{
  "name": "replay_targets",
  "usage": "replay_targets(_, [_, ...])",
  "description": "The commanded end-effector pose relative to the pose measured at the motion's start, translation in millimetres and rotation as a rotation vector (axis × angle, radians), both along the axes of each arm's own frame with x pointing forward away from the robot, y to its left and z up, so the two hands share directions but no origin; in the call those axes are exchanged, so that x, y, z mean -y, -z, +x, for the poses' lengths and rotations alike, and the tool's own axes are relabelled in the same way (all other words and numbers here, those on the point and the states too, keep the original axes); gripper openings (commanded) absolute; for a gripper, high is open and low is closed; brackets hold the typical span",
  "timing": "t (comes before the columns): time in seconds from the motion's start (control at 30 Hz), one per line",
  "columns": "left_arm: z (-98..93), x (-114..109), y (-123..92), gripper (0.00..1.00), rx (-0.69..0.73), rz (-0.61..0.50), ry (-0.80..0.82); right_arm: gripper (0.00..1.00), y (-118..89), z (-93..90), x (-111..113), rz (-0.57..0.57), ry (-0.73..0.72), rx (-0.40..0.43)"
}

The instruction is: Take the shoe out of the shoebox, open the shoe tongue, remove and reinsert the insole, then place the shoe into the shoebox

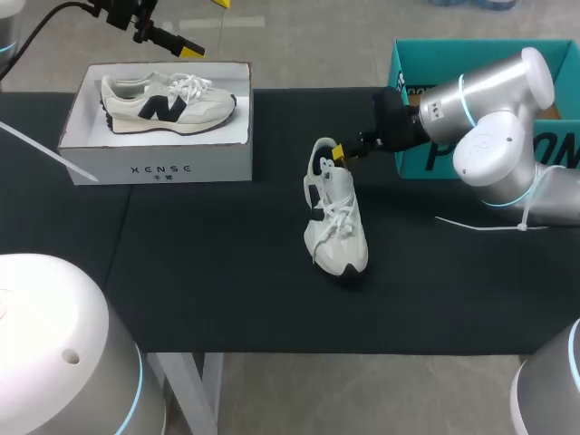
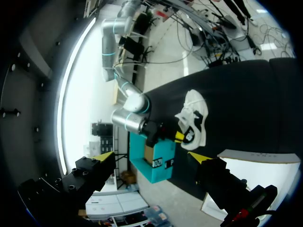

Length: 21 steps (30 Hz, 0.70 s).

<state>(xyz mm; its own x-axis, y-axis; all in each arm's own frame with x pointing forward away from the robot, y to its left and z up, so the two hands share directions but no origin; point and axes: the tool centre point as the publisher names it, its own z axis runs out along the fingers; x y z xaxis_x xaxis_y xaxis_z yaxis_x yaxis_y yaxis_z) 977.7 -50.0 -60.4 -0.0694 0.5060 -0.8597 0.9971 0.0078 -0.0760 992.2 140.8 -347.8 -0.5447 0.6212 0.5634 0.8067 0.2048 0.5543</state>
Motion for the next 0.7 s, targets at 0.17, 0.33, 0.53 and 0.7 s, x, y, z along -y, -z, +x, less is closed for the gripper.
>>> replay_targets(0.17, [0.4,-0.2,-0.6,1.00,0.000,0.005,0.001,0.35,1.7,-0.6,-5.0,-0.004,-0.007,-0.010])
replay_targets(0.33, [0.4,-0.2,-0.6,1.00,0.000,0.005,0.001,0.35,3.2,1.2,-8.3,0.001,-0.017,-0.014])
replay_targets(0.53, [0.4,-0.2,-0.6,1.00,0.000,0.005,0.001,0.36,6.7,1.2,-7.2,0.004,-0.019,-0.024])
replay_targets(0.7, [0.4,-0.2,-0.6,1.00,0.000,0.005,0.001,0.36,10.2,-0.9,-8.0,0.012,-0.020,-0.035])
